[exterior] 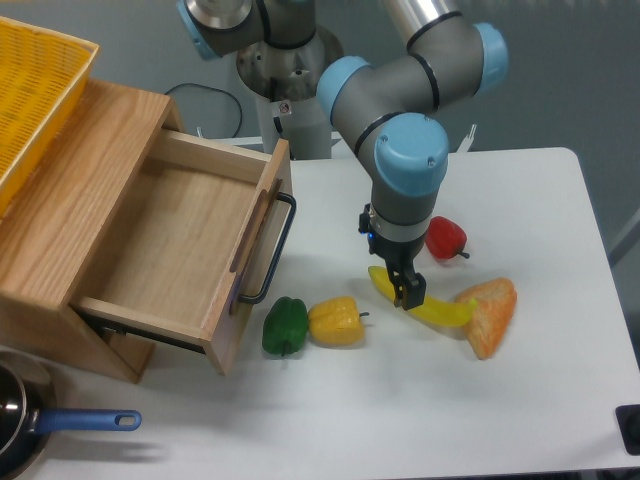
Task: Pick up the banana
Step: 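Move the gripper from the red pepper down toward the yellow banana, then lower the open gripper over the banana's middle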
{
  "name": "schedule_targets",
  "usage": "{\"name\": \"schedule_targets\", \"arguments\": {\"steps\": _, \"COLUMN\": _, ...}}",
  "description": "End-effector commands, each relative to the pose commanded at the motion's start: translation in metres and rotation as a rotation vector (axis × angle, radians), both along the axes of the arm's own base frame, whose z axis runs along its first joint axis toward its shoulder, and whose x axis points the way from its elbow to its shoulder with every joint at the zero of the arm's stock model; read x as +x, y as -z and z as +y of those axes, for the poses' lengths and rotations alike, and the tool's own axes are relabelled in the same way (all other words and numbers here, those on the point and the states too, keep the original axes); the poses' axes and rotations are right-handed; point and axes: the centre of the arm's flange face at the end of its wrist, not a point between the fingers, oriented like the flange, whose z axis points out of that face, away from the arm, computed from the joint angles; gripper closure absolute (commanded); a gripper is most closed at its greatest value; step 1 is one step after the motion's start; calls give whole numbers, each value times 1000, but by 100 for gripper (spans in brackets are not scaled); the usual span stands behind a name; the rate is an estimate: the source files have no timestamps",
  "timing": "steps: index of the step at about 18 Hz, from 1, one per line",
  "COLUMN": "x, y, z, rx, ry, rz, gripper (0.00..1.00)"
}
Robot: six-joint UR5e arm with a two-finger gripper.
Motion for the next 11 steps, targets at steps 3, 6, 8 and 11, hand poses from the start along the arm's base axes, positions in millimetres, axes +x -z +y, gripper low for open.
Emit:
{"name": "schedule_targets", "arguments": {"steps": 3, "x": -12, "y": 9, "z": 6, "rx": -18, "ry": 142, "rz": 11, "gripper": 0}}
{"name": "schedule_targets", "arguments": {"steps": 6, "x": -22, "y": 22, "z": 7, "rx": -15, "ry": 206, "rz": 25, "gripper": 0}}
{"name": "schedule_targets", "arguments": {"steps": 8, "x": -28, "y": 38, "z": 8, "rx": -13, "ry": 254, "rz": 33, "gripper": 0}}
{"name": "schedule_targets", "arguments": {"steps": 11, "x": -42, "y": 56, "z": 6, "rx": -11, "ry": 265, "rz": 39, "gripper": 0}}
